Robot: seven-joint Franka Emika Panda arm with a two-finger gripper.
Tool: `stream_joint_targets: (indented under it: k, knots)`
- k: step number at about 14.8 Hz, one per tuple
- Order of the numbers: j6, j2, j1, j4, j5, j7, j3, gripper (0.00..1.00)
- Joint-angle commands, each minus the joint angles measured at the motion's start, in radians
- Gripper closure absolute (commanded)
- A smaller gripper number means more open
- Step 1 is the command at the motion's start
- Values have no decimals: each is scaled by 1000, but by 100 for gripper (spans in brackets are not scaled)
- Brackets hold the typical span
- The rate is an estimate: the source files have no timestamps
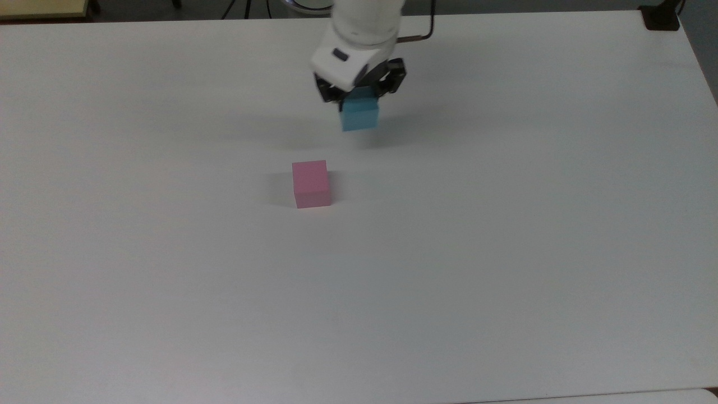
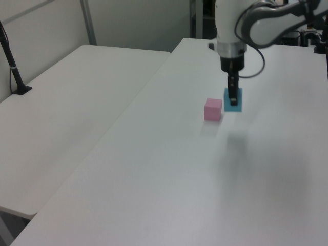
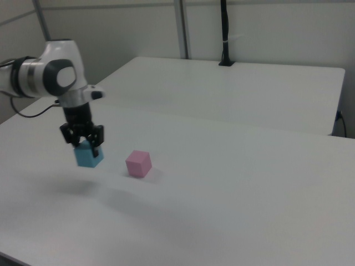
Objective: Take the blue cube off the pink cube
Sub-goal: 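Carry the blue cube aside and lower it onto the table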
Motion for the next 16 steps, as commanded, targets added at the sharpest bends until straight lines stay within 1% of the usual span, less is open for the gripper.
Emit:
stream_joint_targets:
  k: [1, 2, 4, 7, 9, 10, 12, 13, 16]
  knots:
    - [29, -55, 65, -116, -2, 166, 73, 68]
    - [32, -52, 74, -130, 1, 187, 113, 68]
    - [101, -38, 98, -159, 1, 241, 145, 68]
    - [121, 22, 143, -165, 1, 264, 150, 66]
    - [123, 48, 154, -162, 0, 284, 158, 64]
    - [123, 57, 154, -161, 0, 292, 168, 60]
    - [121, 71, 152, -161, 0, 305, 173, 25]
    - [118, 73, 152, -159, 0, 334, 172, 0]
    - [69, 57, 141, -145, -2, 344, 173, 0]
